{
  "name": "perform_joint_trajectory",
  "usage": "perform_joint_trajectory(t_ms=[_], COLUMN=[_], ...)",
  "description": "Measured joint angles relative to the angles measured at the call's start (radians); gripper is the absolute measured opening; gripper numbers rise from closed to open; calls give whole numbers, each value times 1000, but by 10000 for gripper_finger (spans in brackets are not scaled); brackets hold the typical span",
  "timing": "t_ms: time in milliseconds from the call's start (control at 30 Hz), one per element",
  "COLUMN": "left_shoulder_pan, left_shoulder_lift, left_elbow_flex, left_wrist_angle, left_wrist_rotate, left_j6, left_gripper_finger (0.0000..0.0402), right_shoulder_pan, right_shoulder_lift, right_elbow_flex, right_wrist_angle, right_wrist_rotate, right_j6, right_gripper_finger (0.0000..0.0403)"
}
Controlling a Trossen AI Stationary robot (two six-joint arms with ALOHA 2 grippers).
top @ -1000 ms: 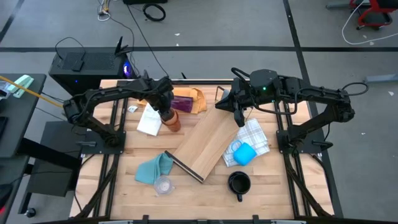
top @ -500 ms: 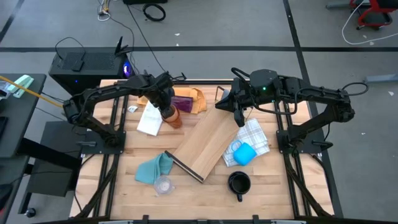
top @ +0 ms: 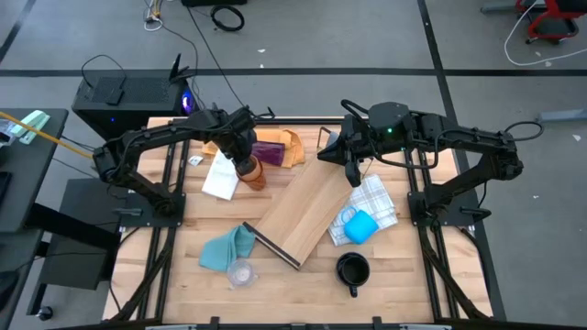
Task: Stack small to large cups/mugs on shelf
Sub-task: Put the orange cup on the shelf
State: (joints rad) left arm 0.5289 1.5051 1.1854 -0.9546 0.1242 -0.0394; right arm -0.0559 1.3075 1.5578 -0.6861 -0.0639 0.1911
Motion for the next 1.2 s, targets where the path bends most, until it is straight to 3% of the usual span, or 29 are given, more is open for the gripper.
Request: perform_joint_trajectory(t_ms=[267,500,600,833,933,1067,1200], left_shoulder_pan=[0,-1,-1,-1,-1,-1,-1], left_shoulder_lift=[0,0,0,0,0,0,0], left_elbow_flex=[0,0,0,0,0,0,0], left_wrist_angle=[-2,-4,-4,-2,-3,-3,-3], left_wrist_rotate=[0,2,3,4,4,3,-4], left_j6=[-7,-2,-2,-9,-14,-6,0], left_gripper_finger=[67,19,20,93,107,90,35], right_shoulder_pan=[0,0,0,0,0,0,0], right_shoulder_lift=[0,0,0,0,0,0,0], right_elbow_flex=[0,0,0,0,0,0,0], right_wrist_angle=[0,0,0,0,0,0,0], right_wrist_rotate=[0,0,0,0,0,0,0], right_j6=[19,23,23,23,23,23,23], right_gripper_finger=[41,41,41,41,41,41,41])
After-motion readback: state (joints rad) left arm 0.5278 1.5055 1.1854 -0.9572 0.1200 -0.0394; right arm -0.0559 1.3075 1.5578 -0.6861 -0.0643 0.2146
